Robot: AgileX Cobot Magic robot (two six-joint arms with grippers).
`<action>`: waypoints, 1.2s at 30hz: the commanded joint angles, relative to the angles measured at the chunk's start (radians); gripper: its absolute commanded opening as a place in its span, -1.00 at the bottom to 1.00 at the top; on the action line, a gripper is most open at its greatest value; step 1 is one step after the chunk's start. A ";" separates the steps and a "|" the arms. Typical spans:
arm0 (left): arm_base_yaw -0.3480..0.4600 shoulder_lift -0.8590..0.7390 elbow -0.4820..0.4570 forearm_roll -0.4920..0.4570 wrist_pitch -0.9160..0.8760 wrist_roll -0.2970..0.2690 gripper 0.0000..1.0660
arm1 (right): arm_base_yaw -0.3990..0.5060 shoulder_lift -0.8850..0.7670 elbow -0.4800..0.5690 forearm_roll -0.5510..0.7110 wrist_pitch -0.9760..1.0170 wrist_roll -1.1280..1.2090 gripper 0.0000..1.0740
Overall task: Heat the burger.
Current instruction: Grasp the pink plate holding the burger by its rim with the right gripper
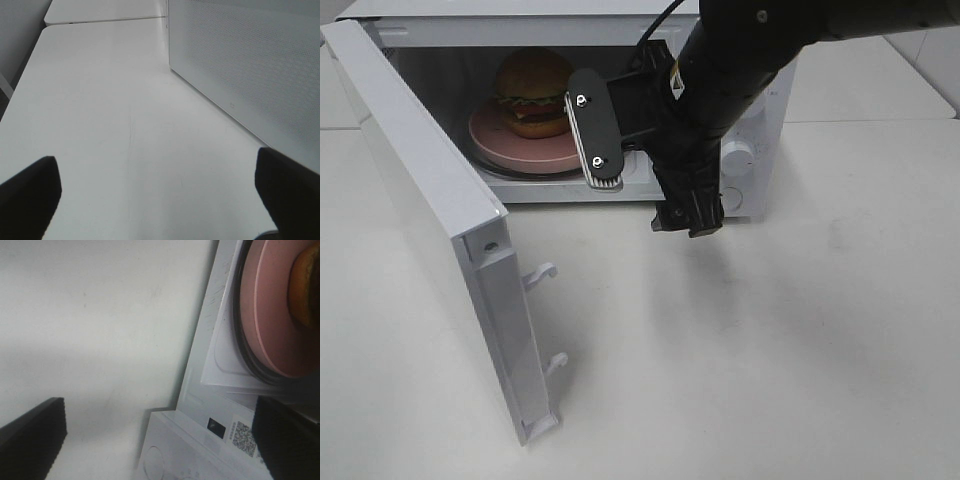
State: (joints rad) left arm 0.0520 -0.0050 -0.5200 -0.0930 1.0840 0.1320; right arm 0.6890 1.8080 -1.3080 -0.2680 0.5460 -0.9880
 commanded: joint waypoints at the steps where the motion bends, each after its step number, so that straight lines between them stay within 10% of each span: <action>1: 0.002 -0.017 0.003 -0.002 -0.013 -0.003 0.83 | 0.005 0.014 -0.022 -0.011 -0.009 0.013 0.79; 36: 0.002 -0.017 0.003 -0.002 -0.013 -0.003 0.83 | 0.016 0.359 -0.409 -0.055 -0.017 0.118 0.69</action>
State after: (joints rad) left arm 0.0520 -0.0050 -0.5200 -0.0930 1.0840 0.1320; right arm 0.7010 2.1660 -1.7070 -0.3230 0.5390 -0.8830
